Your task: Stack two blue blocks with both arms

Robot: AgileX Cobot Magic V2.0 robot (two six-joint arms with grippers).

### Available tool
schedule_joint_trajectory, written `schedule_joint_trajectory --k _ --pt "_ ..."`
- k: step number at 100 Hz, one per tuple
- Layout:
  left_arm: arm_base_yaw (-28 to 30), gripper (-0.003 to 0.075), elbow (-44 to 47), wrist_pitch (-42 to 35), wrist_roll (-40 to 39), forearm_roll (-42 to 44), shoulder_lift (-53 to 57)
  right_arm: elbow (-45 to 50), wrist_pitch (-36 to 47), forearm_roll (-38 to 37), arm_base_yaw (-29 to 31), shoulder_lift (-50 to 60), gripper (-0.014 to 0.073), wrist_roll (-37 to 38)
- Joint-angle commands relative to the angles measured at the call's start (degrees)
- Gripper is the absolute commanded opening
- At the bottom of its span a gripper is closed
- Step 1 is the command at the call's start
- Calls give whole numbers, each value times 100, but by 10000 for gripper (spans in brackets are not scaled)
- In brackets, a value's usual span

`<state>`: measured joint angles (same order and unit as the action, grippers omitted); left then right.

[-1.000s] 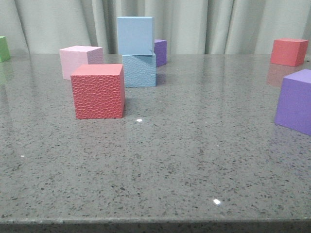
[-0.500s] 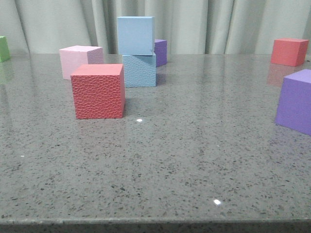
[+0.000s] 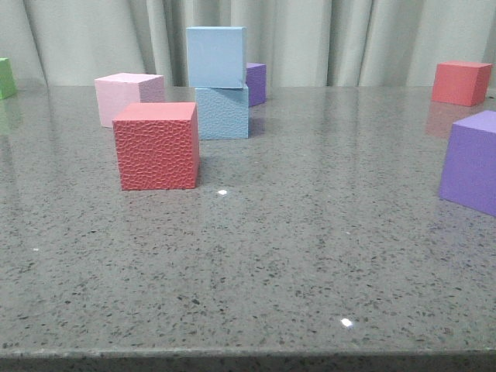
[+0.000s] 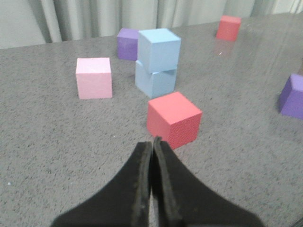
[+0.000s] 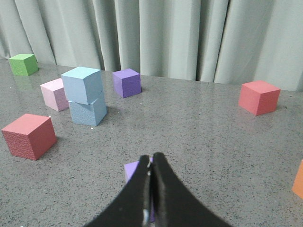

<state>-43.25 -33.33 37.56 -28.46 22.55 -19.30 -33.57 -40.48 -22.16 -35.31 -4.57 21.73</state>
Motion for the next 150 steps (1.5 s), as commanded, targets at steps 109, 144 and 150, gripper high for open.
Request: schedule_joint_trajectory --k 109,144,150 --pt "4088 -18 3268 -4064 3259 -2722 1966 -126 450 -161 12 -99 -106 -10" --pt "4267 -19 3375 -3756 3259 -2722 2147 -126 452 -161 12 -99 -106 -10" --pt "4256 -18 3375 -3756 3259 -2722 2147 -126 452 -161 12 -99 -106 -10"
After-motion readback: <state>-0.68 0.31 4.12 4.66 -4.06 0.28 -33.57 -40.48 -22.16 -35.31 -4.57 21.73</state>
